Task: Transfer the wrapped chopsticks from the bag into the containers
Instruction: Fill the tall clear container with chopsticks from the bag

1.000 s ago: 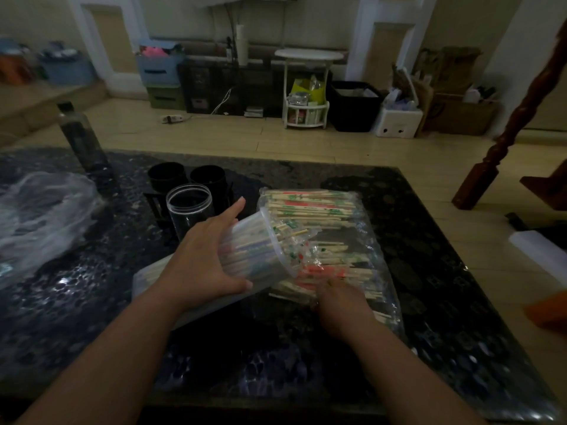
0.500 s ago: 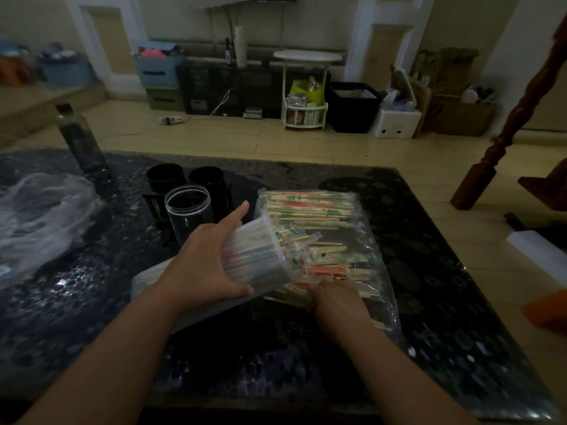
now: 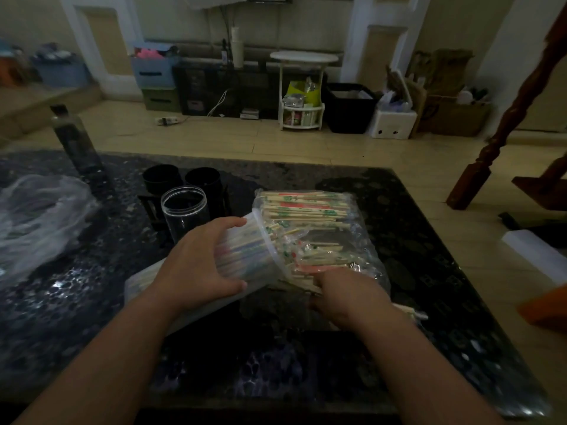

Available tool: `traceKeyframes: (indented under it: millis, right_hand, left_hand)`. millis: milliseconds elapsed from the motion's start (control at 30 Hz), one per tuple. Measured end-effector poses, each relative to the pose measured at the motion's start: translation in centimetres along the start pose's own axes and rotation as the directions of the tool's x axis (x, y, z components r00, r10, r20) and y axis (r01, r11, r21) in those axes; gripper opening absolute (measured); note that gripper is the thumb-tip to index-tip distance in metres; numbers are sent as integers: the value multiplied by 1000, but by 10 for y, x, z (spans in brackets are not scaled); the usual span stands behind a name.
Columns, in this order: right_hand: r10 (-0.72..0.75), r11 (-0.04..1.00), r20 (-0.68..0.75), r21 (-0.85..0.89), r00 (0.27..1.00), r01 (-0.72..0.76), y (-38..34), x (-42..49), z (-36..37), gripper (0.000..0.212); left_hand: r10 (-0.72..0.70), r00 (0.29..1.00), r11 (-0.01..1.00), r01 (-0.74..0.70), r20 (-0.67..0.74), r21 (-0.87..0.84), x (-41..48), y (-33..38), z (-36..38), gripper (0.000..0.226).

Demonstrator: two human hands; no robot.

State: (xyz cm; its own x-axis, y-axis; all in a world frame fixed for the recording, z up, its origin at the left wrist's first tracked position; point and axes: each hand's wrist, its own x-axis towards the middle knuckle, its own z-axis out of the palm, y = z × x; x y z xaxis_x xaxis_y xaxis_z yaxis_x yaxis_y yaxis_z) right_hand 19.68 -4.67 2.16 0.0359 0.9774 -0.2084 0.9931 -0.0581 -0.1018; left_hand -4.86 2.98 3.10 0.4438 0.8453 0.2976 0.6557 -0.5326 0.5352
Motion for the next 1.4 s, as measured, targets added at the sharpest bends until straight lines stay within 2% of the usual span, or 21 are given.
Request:
traceKeyframes:
  millis: [167,233,333,400,500,600,633,733,800,867,900,967,1033,1100,1267,1400]
  right_hand:
    - [-31,993,90,-110,995,41,-2,-16,-38,29]
    - [-66,992,68,-106,995,73,-6,-23,-55,30]
    - [-134,984,-140,-137,981,115,-11,-34,-80,25]
    - [-143,984,-316,-150,938,99,-12,-37,-85,26]
    - [-179,981,-591,-172,786,94,-12,-32,-71,27]
    - [-234,968,-810,-144,538,204,-6,-22,-50,23]
    - [-248,961,-843,-153,477,229,-4,-18,-45,22]
    - [-226,966,-892,-153,391,209,0,-13,-38,26]
    - [-139,969,-921,-52,364,240,-1,-12,-38,31]
    - [25,932,-930,154,367,328,-2,-10,-39,28]
    - [126,876,-917,282,380,392,-4,-10,-41,28]
    - [280,681,-863,487,420,546,-7,-9,-48,23]
    - [394,460,-783,621,481,635,-11,-8,-51,20]
    - [466,349,-697,711,545,611,-15,-6,-50,22]
    - [507,242,-549,830,664,502,-22,-7,-48,26]
    - [502,46,-421,885,756,463,-22,-9,-51,25]
  left_hand:
    - [-4,1000,998,3,-22,-64,0,-2,-1,93]
    - [-1,1000,996,-1,-17,-87,0,-1,-2,91]
    - [34,999,993,-36,-23,-110,0,2,-2,91]
    - [53,998,985,-56,-23,-160,1,2,0,89]
    - [97,995,967,-98,-17,-233,2,-4,3,91]
    - [134,991,970,-136,-26,-199,0,-7,2,95]
    - [134,991,976,-136,-24,-173,0,-6,0,96]
    - [100,995,989,-99,-1,-106,-1,-2,-3,96]
    - [85,996,992,-84,8,-93,-1,-1,-4,96]
    - [74,997,994,-72,12,-82,-2,-2,-4,97]
    - [62,998,995,-60,17,-81,-3,-2,-4,97]
    - [48,999,995,-46,22,-90,-3,-1,-5,97]
    - [64,998,993,-62,22,-99,-3,0,-5,96]
    - [73,997,993,-69,34,-99,-3,0,-5,96]
    - [53,996,995,-47,70,-85,-3,1,-3,99]
    - [50,996,995,-43,73,-94,-3,3,-3,100]
